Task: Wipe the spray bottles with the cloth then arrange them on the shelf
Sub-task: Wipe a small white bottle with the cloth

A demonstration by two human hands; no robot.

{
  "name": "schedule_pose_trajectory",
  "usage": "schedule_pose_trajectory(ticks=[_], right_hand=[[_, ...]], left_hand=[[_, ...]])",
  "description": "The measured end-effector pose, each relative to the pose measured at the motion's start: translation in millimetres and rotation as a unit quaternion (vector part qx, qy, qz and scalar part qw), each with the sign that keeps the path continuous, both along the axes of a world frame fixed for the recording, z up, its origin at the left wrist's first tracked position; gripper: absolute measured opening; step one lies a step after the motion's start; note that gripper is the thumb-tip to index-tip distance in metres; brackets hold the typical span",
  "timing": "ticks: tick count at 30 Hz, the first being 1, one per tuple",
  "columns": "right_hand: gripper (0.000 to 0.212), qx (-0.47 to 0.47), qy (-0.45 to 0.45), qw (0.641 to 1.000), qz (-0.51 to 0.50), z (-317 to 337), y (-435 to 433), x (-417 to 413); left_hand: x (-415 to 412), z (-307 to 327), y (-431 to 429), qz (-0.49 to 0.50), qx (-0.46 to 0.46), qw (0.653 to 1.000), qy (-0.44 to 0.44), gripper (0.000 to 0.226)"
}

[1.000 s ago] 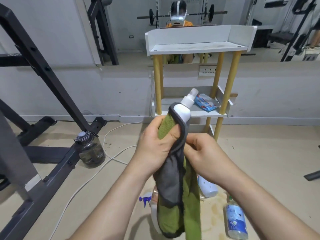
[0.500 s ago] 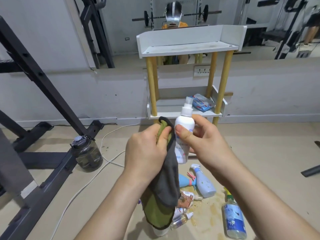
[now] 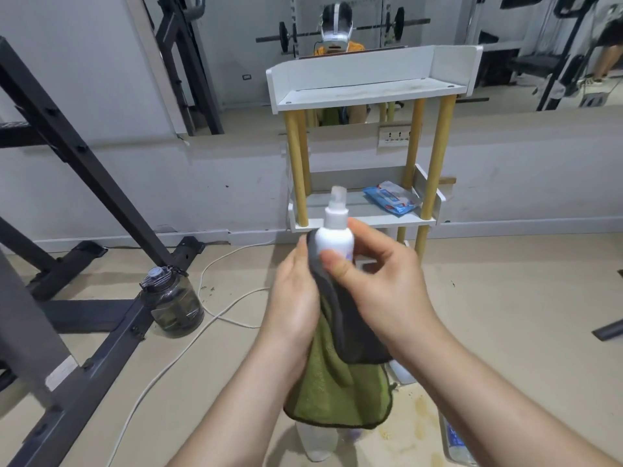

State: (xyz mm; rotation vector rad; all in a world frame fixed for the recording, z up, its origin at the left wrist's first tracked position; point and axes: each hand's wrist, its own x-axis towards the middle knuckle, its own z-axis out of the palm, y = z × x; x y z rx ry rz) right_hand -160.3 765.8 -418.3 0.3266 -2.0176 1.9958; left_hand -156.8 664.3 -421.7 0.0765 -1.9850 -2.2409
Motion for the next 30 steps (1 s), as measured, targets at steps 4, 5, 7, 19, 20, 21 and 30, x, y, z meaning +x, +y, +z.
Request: schedule_pose_trajectory(ticks=[4,5,7,19,20,21,30], right_hand=[[0.018,-0.148,-0.109,0.983,0.024,-1.4,1.3,-8.7],[0.022,-0.144,-0.125,0.980,0.049,-1.6,1.4,-7.3],[0.034,-0.130,-0.135,0.975,0.118,-0.9,1.8,-2.5],[0.038,0.044,-0.010,0.998,0.034,-3.0,11.8,0.8],[0.037,0.083,0.007,0.996,0.038,-2.3,9.6,4.4],[0.034,0.116,0.005,0.992,0.047,-0.1,9.2,7.9],[0.029,-0.152,-0.123,0.980,0.032,13.4,41.3,-1.0]], left_hand=[[19.3,-18.7,24.9,0.054,-0.192,0.979,0.042,0.007],[19.3,-20.2,24.2,0.083,-0.201,0.975,0.055,0.005],[14.5,-15.9,15.7,0.126,-0.197,0.969,0.079,0.016],[6.7,21.4,-22.5,-0.053,-0.056,0.997,0.010,0.041],[7.3,20.8,-19.7,-0.071,-0.033,0.997,-0.009,0.047],[8.4,19.9,-16.5,-0.070,-0.016,0.997,-0.009,0.051],[-8.3,16.4,-33.8,0.089,0.033,0.994,0.049,0.028]])
